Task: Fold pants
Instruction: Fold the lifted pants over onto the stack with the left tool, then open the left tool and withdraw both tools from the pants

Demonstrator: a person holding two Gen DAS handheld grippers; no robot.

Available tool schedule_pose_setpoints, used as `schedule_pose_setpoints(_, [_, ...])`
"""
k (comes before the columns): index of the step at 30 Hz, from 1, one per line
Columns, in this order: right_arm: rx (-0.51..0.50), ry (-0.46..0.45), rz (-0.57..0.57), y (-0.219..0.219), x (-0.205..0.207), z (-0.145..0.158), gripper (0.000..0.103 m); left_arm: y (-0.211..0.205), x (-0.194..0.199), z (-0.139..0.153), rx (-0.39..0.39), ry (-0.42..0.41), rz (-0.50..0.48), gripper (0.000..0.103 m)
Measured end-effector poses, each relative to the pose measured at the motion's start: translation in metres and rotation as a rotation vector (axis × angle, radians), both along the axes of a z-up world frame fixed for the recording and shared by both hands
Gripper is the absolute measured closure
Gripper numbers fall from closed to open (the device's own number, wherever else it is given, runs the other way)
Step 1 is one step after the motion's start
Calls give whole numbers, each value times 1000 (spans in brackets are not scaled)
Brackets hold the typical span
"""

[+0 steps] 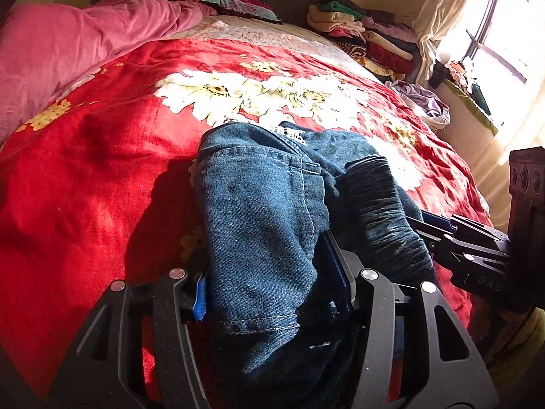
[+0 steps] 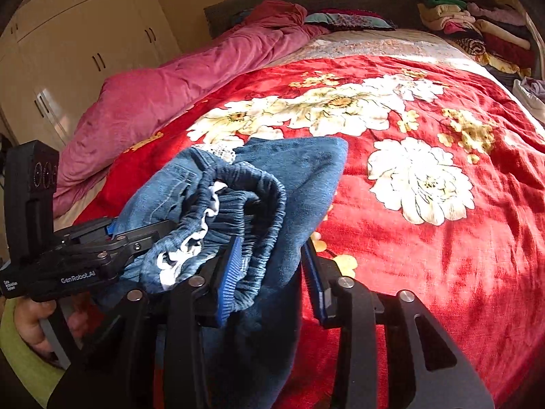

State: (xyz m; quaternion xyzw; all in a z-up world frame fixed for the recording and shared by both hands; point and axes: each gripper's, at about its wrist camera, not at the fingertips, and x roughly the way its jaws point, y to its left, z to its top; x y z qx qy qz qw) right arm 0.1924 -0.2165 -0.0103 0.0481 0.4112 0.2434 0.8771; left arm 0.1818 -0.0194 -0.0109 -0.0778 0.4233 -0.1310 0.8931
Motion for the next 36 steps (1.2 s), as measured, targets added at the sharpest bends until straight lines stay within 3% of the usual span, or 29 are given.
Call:
schedule_pose_setpoints(5, [-11,53,-49,-6,6,-17,56,1,-1,-8,-7,7,0,51])
schedule_pose_setpoints(10, [-42,44,-57,-2,6,-19,56,1,-2,-11,-10,8,2,49])
schedule_pose_setpoints(15, [1,34,-84,-11,0,-7,40,3,-8,-4,-10,-19,7,47])
schedule_pose_setpoints(19, [21,-22,-89,-16,-19,13,36,6,-21,13,-2,-59,17,40])
schedule_pose_setpoints(20, [23,-35,-88,-17,-24,18,32,7,-25,18,-2,-70,18,39])
schedule_pose_setpoints(21, [26,-49,-88,-18,-30,23,20,8,-30,23,-1,-82,22,35])
schedule_pose_setpoints(28, [56,-169,-91,-24,-78,58,11,13,-69,51,15,-147,54,10])
schedule_pose_setpoints(36, [37,-226,-86,-24,-132,70,5,15,-116,62,12,-157,70,10])
